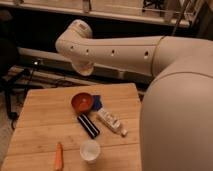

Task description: Pick up the ceramic bowl

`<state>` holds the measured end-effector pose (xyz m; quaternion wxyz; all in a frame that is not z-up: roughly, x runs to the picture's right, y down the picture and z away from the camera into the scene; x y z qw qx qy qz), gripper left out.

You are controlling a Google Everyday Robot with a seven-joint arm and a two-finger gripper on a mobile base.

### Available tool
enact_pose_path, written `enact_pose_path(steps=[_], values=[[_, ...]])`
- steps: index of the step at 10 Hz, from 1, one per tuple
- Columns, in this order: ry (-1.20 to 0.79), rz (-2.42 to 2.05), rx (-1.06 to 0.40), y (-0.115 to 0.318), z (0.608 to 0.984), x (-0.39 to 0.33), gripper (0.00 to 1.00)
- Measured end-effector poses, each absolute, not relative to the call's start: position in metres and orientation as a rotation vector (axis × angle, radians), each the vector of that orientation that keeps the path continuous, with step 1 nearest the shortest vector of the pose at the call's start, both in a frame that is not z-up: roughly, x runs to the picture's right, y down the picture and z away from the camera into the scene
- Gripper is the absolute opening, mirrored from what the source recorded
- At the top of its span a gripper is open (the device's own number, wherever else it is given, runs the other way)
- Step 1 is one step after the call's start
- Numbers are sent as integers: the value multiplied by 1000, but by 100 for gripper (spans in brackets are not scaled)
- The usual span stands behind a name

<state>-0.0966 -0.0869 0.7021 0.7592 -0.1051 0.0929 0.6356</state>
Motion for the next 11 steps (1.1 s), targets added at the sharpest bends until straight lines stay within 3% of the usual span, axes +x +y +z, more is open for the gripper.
enact_pose_path(steps=[9, 10, 11], values=[[179, 1366, -233, -96, 700, -100, 0], [177, 1316, -261, -93, 706, -115, 2], [188, 1254, -311, -78, 719, -138, 11]])
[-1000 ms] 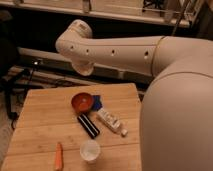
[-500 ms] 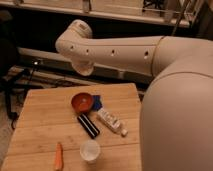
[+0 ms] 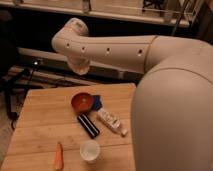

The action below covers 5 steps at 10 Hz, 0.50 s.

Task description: Pick up the ceramic bowl

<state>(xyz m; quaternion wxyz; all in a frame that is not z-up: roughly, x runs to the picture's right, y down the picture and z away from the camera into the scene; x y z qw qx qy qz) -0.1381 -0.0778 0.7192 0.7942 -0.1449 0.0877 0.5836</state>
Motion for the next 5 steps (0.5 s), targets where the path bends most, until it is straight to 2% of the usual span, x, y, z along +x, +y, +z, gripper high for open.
enact_pose_path(steps=[5], values=[[296, 1095, -436, -10, 771, -184, 60]])
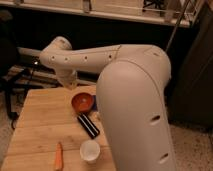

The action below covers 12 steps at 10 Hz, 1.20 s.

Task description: Pick up the ceramic bowl

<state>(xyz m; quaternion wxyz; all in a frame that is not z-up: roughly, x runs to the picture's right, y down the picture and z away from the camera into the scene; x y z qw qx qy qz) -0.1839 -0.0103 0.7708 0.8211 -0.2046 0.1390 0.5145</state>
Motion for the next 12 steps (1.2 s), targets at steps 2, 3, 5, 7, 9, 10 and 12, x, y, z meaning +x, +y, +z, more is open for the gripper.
enact_pose_path(steps=[2, 3, 5, 7, 9, 10, 12], values=[[342, 1071, -455, 8, 787, -186, 78], [352, 1066, -459, 12, 791, -187, 80], [377, 1049, -474, 25, 804, -190, 80], [397, 1030, -496, 39, 814, -195, 80], [420, 1020, -520, 53, 826, -196, 80], [435, 1010, -528, 60, 831, -196, 80], [469, 982, -537, 74, 843, -196, 80]])
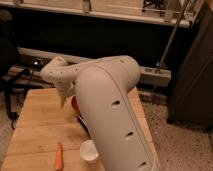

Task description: Pick up the ceramic bowl

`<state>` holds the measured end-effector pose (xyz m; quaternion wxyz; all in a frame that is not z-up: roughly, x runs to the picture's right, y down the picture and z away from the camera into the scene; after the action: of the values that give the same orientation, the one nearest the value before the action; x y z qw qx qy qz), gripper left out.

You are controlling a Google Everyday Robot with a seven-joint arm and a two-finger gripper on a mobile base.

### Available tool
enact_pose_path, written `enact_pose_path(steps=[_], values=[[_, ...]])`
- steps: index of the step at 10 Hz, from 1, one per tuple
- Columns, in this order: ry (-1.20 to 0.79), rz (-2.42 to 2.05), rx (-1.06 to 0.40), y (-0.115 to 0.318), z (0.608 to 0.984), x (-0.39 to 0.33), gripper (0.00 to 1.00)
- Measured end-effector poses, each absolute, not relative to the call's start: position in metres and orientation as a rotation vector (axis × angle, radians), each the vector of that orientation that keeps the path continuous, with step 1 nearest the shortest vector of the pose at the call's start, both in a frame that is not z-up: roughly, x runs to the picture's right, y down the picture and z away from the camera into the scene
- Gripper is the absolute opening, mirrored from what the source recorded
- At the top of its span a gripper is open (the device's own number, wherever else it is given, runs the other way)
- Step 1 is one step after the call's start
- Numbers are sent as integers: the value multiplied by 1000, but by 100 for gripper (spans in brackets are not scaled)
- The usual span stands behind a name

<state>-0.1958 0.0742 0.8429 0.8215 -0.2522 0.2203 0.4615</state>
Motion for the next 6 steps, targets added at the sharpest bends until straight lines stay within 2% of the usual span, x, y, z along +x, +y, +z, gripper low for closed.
enact_pose_path(steps=[3, 5, 6], values=[[513, 926, -535, 92, 859, -199, 77], [543, 895, -530, 101, 868, -197, 60], [560, 878, -527, 106, 872, -197, 48]])
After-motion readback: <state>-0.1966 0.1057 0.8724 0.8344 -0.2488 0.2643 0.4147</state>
